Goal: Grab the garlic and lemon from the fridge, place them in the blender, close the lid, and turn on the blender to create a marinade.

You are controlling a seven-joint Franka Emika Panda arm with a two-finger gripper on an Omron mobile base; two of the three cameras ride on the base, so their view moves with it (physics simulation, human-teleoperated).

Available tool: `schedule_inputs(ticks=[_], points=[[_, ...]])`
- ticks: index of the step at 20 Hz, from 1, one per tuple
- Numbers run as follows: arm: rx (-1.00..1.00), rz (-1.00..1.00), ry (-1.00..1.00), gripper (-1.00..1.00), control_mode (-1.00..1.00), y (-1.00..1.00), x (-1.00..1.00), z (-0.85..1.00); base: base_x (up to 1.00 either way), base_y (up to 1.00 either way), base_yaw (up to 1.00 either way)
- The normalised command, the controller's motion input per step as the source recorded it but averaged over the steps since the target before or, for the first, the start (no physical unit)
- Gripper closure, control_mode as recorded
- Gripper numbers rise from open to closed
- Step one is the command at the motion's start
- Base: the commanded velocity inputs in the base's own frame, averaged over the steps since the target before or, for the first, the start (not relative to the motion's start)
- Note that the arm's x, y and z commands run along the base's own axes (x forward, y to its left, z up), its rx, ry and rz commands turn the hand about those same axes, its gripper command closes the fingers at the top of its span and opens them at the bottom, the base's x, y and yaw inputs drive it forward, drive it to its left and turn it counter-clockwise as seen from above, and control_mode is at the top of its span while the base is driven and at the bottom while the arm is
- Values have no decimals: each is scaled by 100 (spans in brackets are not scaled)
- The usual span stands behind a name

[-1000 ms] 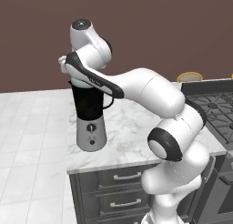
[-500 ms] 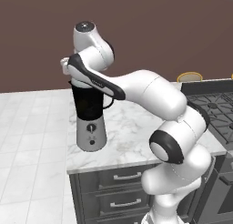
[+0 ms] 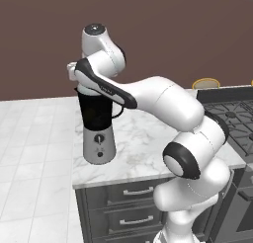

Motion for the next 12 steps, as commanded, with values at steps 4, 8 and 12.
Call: schedule_inputs(ticks=[4,8,12], points=[[0,0,0,-100,-100,0,0,-1,0,0,0],[0,0,0,-100,-100,0,0,0,0,0,0],[0,0,-1,-100,-100,0,0,0,0,0,0]])
